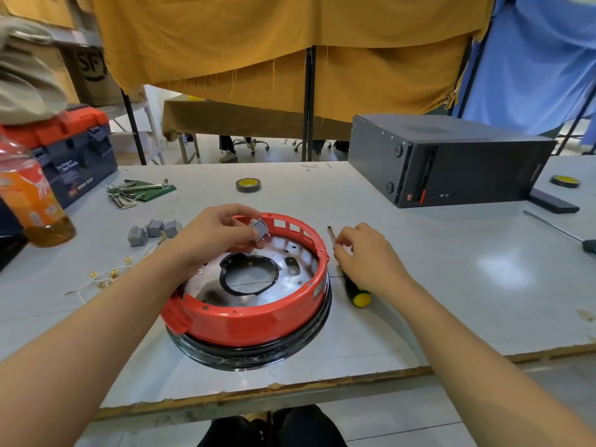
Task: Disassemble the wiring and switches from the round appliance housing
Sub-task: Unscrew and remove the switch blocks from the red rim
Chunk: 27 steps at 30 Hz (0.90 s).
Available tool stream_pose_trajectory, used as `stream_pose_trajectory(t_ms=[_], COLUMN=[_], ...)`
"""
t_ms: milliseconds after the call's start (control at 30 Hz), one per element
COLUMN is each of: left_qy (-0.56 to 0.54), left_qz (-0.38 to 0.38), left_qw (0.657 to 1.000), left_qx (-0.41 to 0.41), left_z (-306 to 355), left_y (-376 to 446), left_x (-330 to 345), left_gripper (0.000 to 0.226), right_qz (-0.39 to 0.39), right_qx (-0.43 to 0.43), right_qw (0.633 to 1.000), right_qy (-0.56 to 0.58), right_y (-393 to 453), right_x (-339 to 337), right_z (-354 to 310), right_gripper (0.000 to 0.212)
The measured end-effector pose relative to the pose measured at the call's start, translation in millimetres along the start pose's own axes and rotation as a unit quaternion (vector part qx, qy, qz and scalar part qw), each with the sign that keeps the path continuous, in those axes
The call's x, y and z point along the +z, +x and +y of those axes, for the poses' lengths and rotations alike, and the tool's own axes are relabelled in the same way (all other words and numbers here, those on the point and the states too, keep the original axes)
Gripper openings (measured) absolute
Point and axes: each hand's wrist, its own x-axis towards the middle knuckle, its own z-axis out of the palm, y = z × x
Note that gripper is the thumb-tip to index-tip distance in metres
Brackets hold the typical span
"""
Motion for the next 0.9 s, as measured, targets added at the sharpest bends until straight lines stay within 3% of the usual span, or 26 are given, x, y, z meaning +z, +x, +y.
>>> stream_pose_trajectory(t_ms=[100, 200, 400, 600, 900], left_qy=[-0.004, 0.017, 0.033, 0.115, 0.190], left_qz=[-0.010, -0.004, 0.087, 0.213, 0.205], left_qw=[1.000, 0.998, 0.994, 0.970, 0.951], left_qx=[0.023, 0.055, 0.064, -0.002, -0.129], left_z=[-1.6, -2.6, -8.8, -38.3, -88.4], left_y=[-0.8, -3.0, -3.9, -6.6, 2.8], left_x=[-5.4, -17.1, -65.4, -126.0, -163.6], left_gripper=[0.029, 0.029, 0.024, 0.024, 0.023], right_qz=[0.041, 0.035, -0.049, -0.080, -0.088], right_qx=[-0.003, -0.017, -0.035, -0.035, -0.048], right_qw=[0.986, 0.966, 0.974, 0.975, 0.980], right_qy=[0.160, 0.256, 0.217, 0.204, 0.174], right_y=[7.4, 13.6, 38.1, 56.9, 58.5], right_x=[-4.0, -3.4, 8.8, 20.4, 23.8], right_z=[-10.8, -25.9, -48.8, -50.0, -49.3], right_gripper=[0.017, 0.015, 0.037, 0.034, 0.037])
